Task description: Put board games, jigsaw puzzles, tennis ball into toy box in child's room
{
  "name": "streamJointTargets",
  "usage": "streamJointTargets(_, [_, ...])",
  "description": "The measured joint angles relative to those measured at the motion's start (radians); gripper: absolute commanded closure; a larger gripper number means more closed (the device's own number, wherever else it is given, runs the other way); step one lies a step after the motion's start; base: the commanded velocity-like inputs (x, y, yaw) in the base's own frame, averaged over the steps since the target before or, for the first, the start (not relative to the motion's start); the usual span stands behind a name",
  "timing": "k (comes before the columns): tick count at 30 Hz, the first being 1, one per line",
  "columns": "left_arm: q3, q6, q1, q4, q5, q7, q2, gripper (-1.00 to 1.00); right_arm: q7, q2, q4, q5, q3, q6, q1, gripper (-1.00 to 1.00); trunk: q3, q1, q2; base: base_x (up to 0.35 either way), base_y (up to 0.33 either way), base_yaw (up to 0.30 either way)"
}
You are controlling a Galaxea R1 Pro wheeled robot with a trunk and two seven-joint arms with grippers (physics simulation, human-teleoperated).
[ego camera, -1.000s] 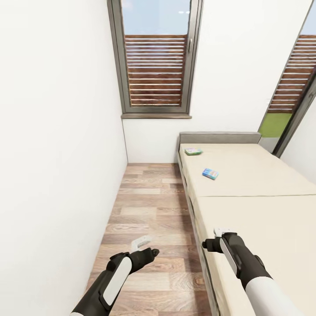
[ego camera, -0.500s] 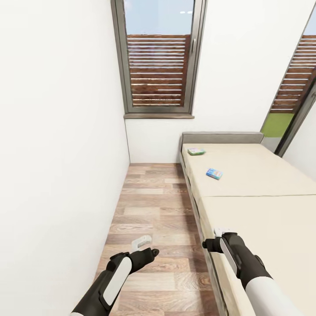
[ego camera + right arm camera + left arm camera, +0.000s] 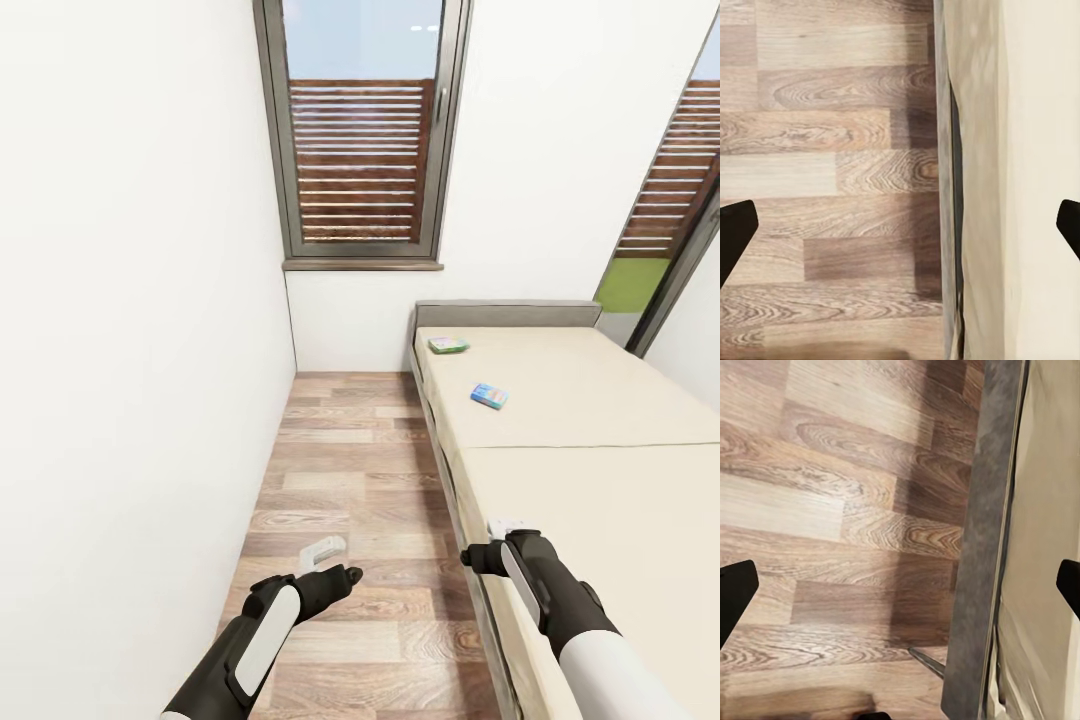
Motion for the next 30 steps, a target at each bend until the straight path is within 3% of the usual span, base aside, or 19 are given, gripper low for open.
streamJointTargets(16, [0.0,0.0,0.0,0.0,0.0,-0.001,0.0,-1.0,0.0,0.0,0.0,0.0,0.0,0.0,0.0,-1.0,0.0,0.0,0.0,0.0,0.009,0.0])
streamJointTargets(30, [0.0,-0.001,0.0,0.0,0.0,0.0,0.0,-1.0,0.0,0.0,0.0,0.0,0.0,0.0,0.0,-1.0,0.0,0.0,0.0,0.0,0.096,0.0])
